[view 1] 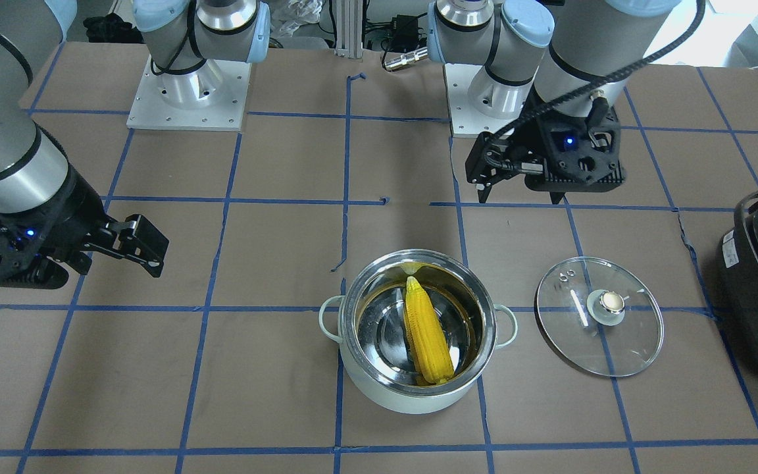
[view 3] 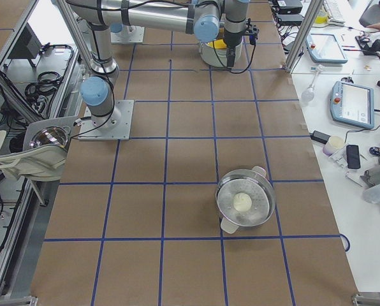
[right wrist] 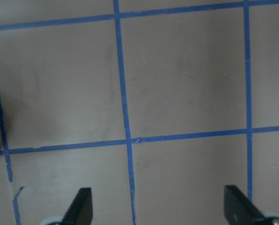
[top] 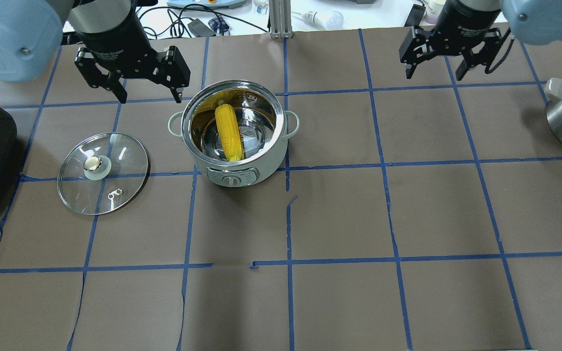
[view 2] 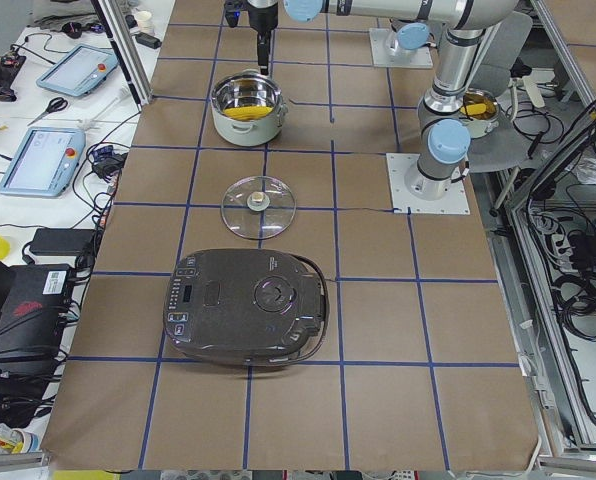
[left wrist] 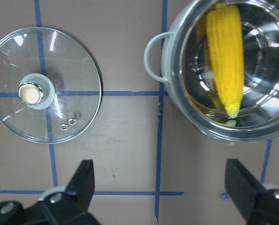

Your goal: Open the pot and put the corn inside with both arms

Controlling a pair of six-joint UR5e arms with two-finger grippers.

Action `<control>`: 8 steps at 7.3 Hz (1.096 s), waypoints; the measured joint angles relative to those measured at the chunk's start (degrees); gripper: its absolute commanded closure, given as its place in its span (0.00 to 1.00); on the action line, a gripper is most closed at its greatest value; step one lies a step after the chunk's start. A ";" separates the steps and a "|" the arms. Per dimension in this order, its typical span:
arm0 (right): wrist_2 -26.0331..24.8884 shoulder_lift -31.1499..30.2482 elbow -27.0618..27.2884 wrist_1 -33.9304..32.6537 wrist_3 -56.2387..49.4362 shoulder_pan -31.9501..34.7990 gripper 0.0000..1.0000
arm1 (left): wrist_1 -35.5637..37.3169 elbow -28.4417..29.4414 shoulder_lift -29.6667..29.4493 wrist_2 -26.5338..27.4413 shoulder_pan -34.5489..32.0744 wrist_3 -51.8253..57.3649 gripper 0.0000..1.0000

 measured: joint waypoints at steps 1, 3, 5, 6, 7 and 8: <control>-1.66 -2.96 2.69 0.43 0.05 0.38 0.00 | 0.08 -1.15 1.02 -0.67 -0.26 0.16 0.00; -2.79 -6.42 5.59 1.69 0.08 4.06 0.00 | 1.53 -2.27 1.83 -2.34 0.29 1.19 0.00; -2.82 -8.09 5.74 4.30 0.03 6.28 0.00 | 3.41 -2.62 1.88 -2.34 0.48 1.69 0.00; -2.70 -8.78 5.60 5.96 -0.04 6.43 0.00 | 3.64 -2.63 1.88 -2.33 0.66 1.74 0.00; -2.65 -9.48 5.25 7.58 -0.18 6.43 0.00 | 3.72 -2.64 1.88 -2.36 0.91 1.78 0.00; -2.55 -10.30 4.77 8.86 -0.40 6.45 0.00 | 3.74 -2.64 1.91 -2.42 1.14 1.80 0.00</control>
